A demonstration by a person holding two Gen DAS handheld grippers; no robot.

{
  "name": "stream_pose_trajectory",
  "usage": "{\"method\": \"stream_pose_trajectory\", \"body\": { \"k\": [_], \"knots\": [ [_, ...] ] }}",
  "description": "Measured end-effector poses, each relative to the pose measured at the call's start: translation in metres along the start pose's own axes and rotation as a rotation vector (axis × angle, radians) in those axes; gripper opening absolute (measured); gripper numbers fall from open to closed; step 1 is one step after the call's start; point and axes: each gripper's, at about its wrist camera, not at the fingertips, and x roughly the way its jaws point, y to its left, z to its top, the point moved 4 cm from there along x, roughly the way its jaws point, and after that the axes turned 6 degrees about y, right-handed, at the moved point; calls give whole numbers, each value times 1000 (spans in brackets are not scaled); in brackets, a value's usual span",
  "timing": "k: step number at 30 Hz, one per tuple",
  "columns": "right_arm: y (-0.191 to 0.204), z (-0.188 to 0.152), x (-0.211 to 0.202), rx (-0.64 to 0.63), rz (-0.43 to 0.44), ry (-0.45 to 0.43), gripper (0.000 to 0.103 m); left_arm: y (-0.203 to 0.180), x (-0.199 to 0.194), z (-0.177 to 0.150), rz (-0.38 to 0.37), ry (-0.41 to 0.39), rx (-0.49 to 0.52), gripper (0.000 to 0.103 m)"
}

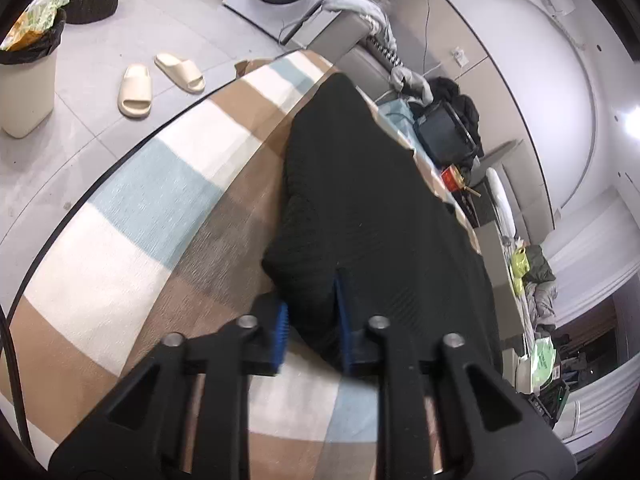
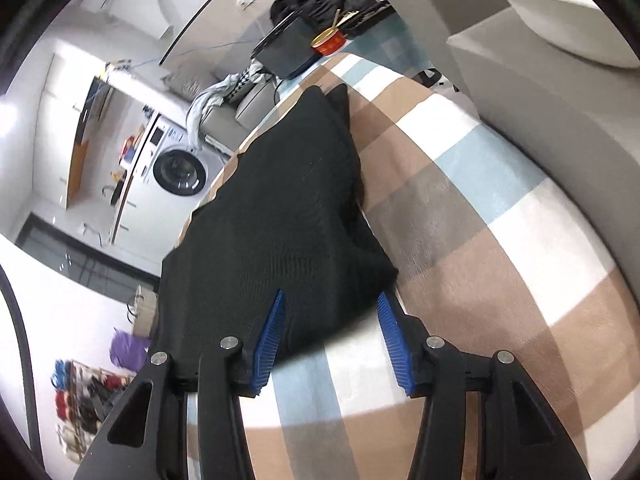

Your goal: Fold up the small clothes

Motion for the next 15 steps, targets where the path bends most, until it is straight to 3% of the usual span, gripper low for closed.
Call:
{"method": "stream_pose_trajectory", "body": {
  "k": [3, 4, 5, 8, 12, 15],
  "knots": [
    [1, 7, 7, 27, 0, -28, 46, -8, -5, 4, -2, -37, 20, 12],
    [2, 9, 9, 27, -9, -41, 31, -9, -8, 4, -7, -42, 23, 12],
    [2, 11, 10, 26, -39, -52, 23, -8, -8, 5, -9, -42, 26, 12],
    [2, 13, 8, 40, -40, -83, 6, -8, -15, 3, -4, -48, 33, 11],
    [11, 15, -16, 0, -6, -132, 4, -6, -20, -2, 0, -42, 42, 11],
    [1, 5, -22, -3, -67, -59, 3, 4, -20, -9, 30, -18, 39, 11]
  ]
}}
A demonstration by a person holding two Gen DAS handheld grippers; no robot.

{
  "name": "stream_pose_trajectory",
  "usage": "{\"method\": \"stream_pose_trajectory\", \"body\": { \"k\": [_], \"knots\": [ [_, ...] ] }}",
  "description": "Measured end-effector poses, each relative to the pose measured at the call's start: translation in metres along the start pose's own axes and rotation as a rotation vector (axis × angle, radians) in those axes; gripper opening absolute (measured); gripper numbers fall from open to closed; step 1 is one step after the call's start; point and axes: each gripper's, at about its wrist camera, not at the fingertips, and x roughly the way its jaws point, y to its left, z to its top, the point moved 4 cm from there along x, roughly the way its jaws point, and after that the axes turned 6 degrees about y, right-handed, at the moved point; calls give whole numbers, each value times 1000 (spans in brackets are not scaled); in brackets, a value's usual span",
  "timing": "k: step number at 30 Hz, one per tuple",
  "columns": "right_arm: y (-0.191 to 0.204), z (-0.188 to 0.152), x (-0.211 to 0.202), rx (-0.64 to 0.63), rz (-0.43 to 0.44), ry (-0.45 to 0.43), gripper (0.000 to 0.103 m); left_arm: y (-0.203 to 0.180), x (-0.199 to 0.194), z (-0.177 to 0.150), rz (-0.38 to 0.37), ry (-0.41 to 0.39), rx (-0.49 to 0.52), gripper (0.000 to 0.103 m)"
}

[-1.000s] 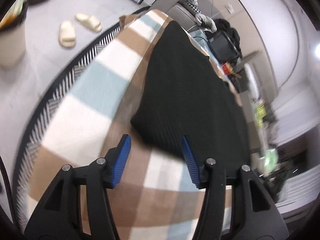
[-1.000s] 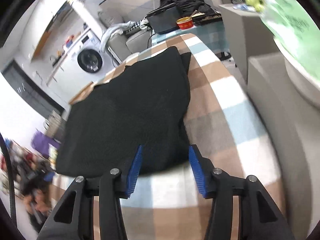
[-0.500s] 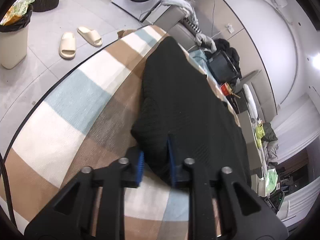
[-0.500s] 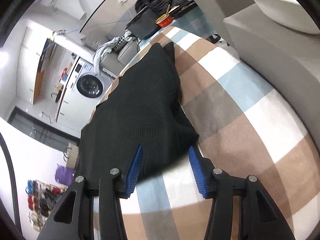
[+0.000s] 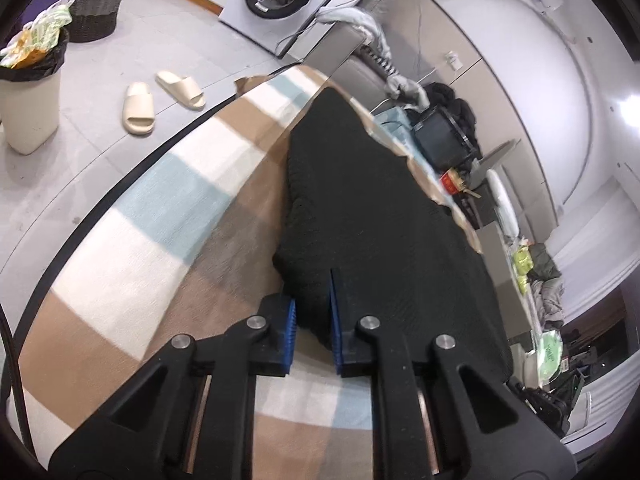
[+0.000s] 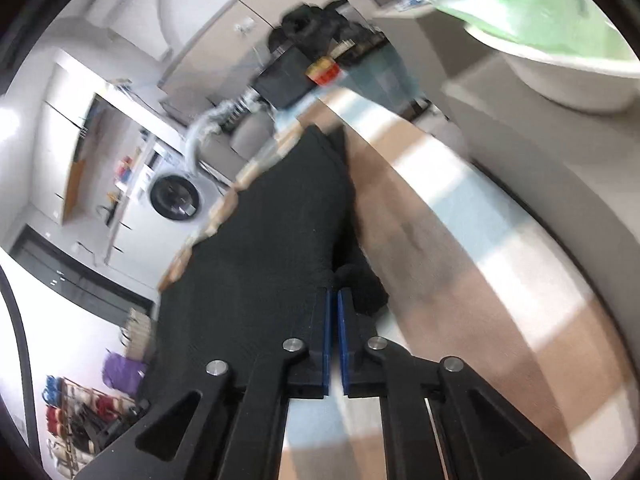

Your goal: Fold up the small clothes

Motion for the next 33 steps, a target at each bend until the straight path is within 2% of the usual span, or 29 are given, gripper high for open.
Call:
{"method": "stream_pose_trajectory", "body": {
  "k": [3, 7, 11, 16, 19, 20, 21, 22, 29, 33],
  "knots": [
    [-16, -1, 2, -5, -78, 56, 3, 8, 4, -3, 5, 11, -5, 11],
    [-17, 6, -13, -41, -61, -1, 27, 6, 7, -2, 16, 6, 17, 11],
    [-3, 21, -5, -123, -74, -16, 29, 2, 7, 0, 21, 0, 31, 11],
    [13, 30, 30, -194, -87, 74, 29, 3, 2, -2, 21, 2, 32, 11],
    [21, 28, 41, -255, -102, 91, 28, 4, 2, -2, 22, 2, 33, 11],
    [24, 28, 43, -279, -107, 92, 26, 4, 2, -2, 26, 3, 34, 11],
    [27, 27, 45, -300, -110, 90, 15, 5, 3, -2, 30, 4, 32, 11],
    [29, 26, 46, -319, -114, 94, 11, 5, 3, -1, 29, 5, 31, 11],
    [42, 21, 30, -377, -92, 83, 7, 8, 1, 3, 42, -6, 30, 11],
    [31, 14, 40, -349, -154, 124, 7, 13, 4, 3, 47, 1, 17, 11]
  ]
}}
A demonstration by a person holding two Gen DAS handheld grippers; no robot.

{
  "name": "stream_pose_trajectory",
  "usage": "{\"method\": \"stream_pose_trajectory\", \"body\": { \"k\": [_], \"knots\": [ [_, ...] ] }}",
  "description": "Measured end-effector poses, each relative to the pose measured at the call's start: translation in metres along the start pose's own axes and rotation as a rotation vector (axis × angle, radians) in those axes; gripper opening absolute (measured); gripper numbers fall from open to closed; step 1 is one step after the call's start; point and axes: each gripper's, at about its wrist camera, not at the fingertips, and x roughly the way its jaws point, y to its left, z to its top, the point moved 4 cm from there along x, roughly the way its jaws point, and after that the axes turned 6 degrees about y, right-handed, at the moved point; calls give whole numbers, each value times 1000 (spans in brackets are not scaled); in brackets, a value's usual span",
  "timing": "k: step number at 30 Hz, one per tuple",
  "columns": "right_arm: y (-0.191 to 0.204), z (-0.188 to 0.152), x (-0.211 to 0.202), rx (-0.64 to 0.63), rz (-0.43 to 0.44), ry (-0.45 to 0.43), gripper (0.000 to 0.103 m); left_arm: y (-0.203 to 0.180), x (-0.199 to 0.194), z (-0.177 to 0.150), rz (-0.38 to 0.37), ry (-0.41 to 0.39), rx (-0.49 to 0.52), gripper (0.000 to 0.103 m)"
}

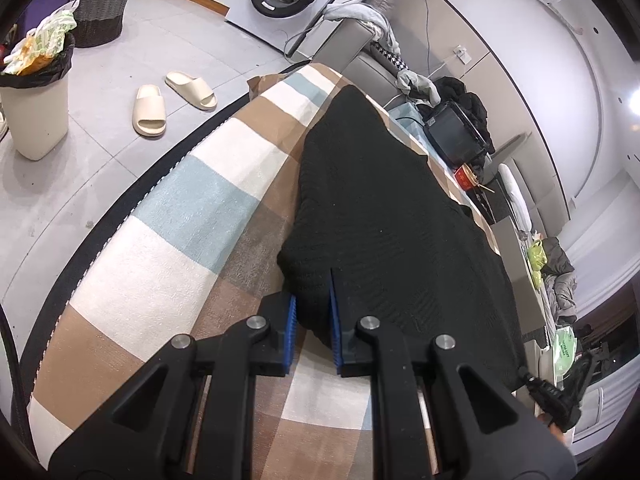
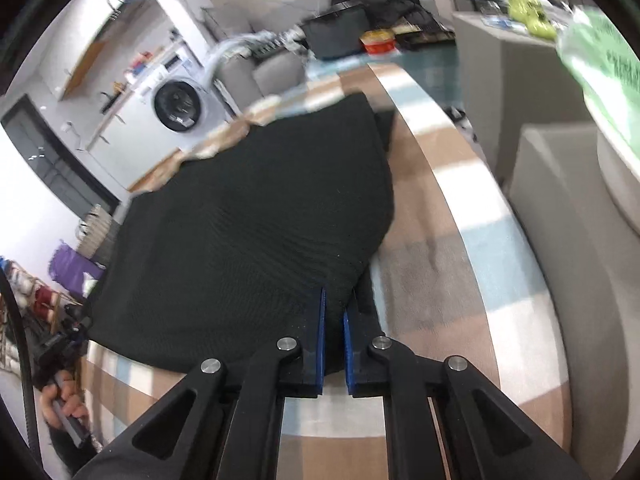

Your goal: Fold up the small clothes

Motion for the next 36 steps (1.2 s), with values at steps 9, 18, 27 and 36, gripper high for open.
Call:
{"method": "stream_pose_trajectory", "body": {
  "k": [9, 18, 27, 36],
  "knots": [
    [10, -3, -26, -6, 46, -101, 30, 10, 8, -1, -88, 71, -118, 49],
    [50, -4, -30, -100, 52, -122, 34, -2, 35, 13, -89, 40, -132, 41],
    [103, -4, -21, -230, 86, -109, 42, -15, 34, 28, -104, -27, -81, 11],
    [72, -12, 35, -178, -99, 34, 38, 6, 41, 20, -108, -1, -130, 11]
  ]
}}
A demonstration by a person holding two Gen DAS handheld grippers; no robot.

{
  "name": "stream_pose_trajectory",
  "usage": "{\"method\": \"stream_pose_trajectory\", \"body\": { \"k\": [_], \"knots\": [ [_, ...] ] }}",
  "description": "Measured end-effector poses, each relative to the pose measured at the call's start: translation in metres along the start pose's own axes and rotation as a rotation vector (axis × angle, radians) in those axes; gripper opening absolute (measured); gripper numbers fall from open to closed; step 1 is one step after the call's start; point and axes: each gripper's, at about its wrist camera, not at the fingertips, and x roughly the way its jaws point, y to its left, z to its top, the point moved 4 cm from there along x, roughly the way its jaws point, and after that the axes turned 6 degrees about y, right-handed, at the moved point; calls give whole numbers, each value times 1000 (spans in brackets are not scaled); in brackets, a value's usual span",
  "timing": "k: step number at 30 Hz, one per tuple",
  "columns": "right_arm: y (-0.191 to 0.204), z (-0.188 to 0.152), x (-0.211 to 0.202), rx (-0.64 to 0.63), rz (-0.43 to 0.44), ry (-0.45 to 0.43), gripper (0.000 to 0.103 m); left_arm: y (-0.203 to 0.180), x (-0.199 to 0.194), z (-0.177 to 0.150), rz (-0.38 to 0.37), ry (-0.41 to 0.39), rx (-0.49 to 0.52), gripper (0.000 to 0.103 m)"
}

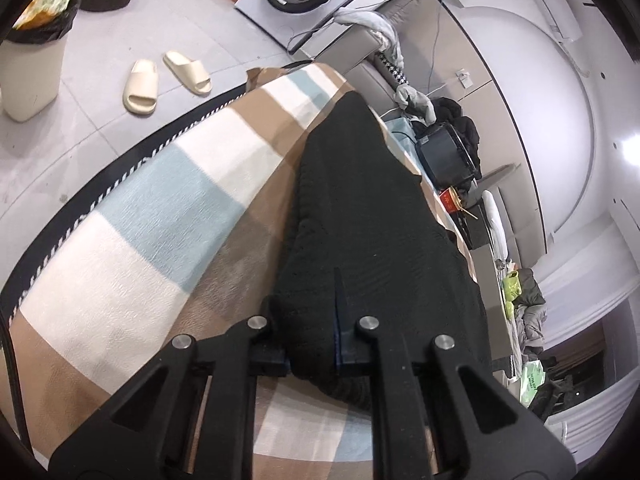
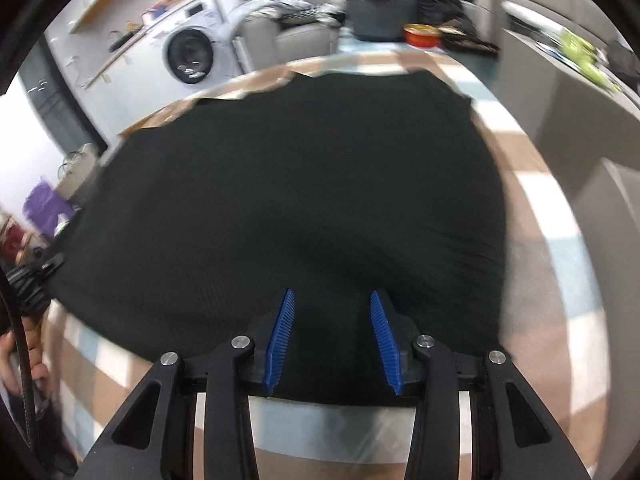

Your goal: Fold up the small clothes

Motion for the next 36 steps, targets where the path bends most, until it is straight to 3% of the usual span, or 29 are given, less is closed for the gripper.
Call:
{"method": "stream_pose_trajectory", "body": {
  "k": [7, 9, 12, 14, 15, 16, 18, 20, 21, 22, 24, 27, 32, 36],
  "knots": [
    [-41, 7, -30, 82, -89, -103, 39, 5, 9, 1, 1, 11, -11, 11],
    [-56, 8, -27, 152, -24, -92, 40, 7, 11, 2, 2, 14, -13, 11],
    [-65, 12, -27, 194, -17, -104, 40, 8, 12, 2, 6, 15, -11, 11],
    [-71, 14, -34, 192, -70, -128, 46, 8, 12, 1, 8, 16, -9, 11],
    [-76, 15, -34, 203, -94, -131, 54, 8, 12, 1, 10, 16, -8, 11],
    [-79, 16, -32, 217, -92, -121, 55, 8, 12, 1, 11, 16, -7, 11],
    [-86, 18, -23, 250, -3, -85, 55, 8, 13, 1, 14, 17, -7, 11],
    [-86, 20, -15, 260, 50, -65, 42, 7, 11, 0, 14, 16, -5, 11],
    [-84, 22, -11, 269, 54, -62, 22, 7, 11, 0, 15, 14, -2, 11],
    [-82, 22, -8, 272, 56, -52, 14, 7, 10, 0, 14, 14, -2, 11],
    [-73, 26, -13, 240, 51, -76, 7, 5, 8, 0, 6, 10, 0, 11],
    [-65, 30, -40, 185, 44, -148, 6, 2, 6, 1, 4, 3, 14, 11],
    [-83, 18, -13, 244, -45, -10, 13, 12, 13, -1, 0, 25, -16, 11],
    [-75, 14, -38, 233, -88, -95, 23, 16, 16, 2, -23, 37, -55, 11]
  ]
}}
